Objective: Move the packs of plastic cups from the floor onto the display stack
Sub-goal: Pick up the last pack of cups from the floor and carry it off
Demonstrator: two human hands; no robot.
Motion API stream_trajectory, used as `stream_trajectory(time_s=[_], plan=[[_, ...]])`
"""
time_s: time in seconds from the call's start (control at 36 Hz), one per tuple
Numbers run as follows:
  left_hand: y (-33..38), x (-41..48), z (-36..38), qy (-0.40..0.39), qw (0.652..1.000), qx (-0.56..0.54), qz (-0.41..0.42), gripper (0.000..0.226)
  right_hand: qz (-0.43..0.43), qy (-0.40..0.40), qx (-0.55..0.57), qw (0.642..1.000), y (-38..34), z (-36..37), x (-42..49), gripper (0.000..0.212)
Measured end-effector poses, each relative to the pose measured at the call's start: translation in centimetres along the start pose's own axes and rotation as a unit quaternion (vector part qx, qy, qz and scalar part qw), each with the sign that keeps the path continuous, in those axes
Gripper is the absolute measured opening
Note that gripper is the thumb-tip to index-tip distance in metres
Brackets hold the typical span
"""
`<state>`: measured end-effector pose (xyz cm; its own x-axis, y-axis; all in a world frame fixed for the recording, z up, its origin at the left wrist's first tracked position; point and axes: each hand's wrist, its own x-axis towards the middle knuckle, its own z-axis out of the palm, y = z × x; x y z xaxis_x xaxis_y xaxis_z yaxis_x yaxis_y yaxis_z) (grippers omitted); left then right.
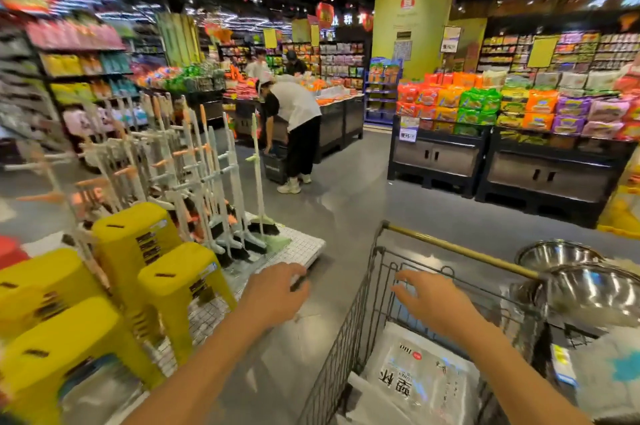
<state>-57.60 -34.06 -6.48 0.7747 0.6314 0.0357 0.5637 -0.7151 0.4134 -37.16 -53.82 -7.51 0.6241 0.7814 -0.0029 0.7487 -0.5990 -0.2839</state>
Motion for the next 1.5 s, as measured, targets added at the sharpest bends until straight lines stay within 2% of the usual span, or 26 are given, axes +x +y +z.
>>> stream_trajectory(time_s=[0.25, 0.36, 0.53, 0.58, 0.72, 0.86, 1.0, 1.14, 1.25, 1.39, 1.5], plan=[[-13.9, -10.7, -8.0, 0.077, 0.987, 0.008, -0.142, 0.038, -0.166, -0.052, -0.022, 0.985, -19.2, 1.4, 1.0, 0.047], [-20.5, -18.1, -12.2, 0.134, 0.964, 0.055, -0.223, 0.041, -0.247, -0.062, -0.027, 0.967, -30.1, 3.7, 0.0, 0.049], [-30.5, -30.7, -18.3, 0.152, 0.929, 0.099, -0.323, 0.042, -0.357, -0.08, -0.031, 0.93, -46.3, 9.0, -3.1, 0.048], [-33.0, -35.0, -19.8, 0.161, 0.912, 0.128, -0.354, 0.041, -0.407, -0.083, -0.029, 0.909, -51.0, 10.9, -4.6, 0.051], [-37.4, -45.1, -21.9, 0.164, 0.859, 0.174, -0.453, 0.038, -0.504, -0.091, -0.026, 0.858, -61.5, 14.5, -10.5, 0.044], [-39.5, -54.7, -22.4, 0.186, 0.807, 0.179, -0.532, 0.04, -0.59, -0.116, -0.047, 0.798, -70.4, 17.8, -16.0, 0.046], [-40.0, -62.9, -21.9, 0.208, 0.751, 0.171, -0.603, 0.039, -0.677, -0.139, -0.054, 0.721, -77.5, 20.9, -21.1, 0.038], [-39.6, -68.3, -21.1, 0.194, 0.675, 0.171, -0.691, 0.034, -0.747, -0.162, -0.048, 0.642, -82.9, 23.4, -25.6, 0.044], [-38.8, -71.2, -20.7, 0.209, 0.616, 0.148, -0.745, 0.036, -0.797, -0.165, -0.04, 0.579, -86.2, 25.2, -29.1, 0.04], [-37.7, -74.4, -19.1, 0.242, 0.554, 0.132, -0.785, 0.041, -0.838, -0.171, -0.023, 0.518, -89.3, 27.1, -33.4, 0.043], [-37.0, -77.0, -18.2, 0.238, 0.515, 0.127, -0.814, 0.044, -0.86, -0.176, -0.025, 0.478, -91.0, 28.7, -37.1, 0.044]])
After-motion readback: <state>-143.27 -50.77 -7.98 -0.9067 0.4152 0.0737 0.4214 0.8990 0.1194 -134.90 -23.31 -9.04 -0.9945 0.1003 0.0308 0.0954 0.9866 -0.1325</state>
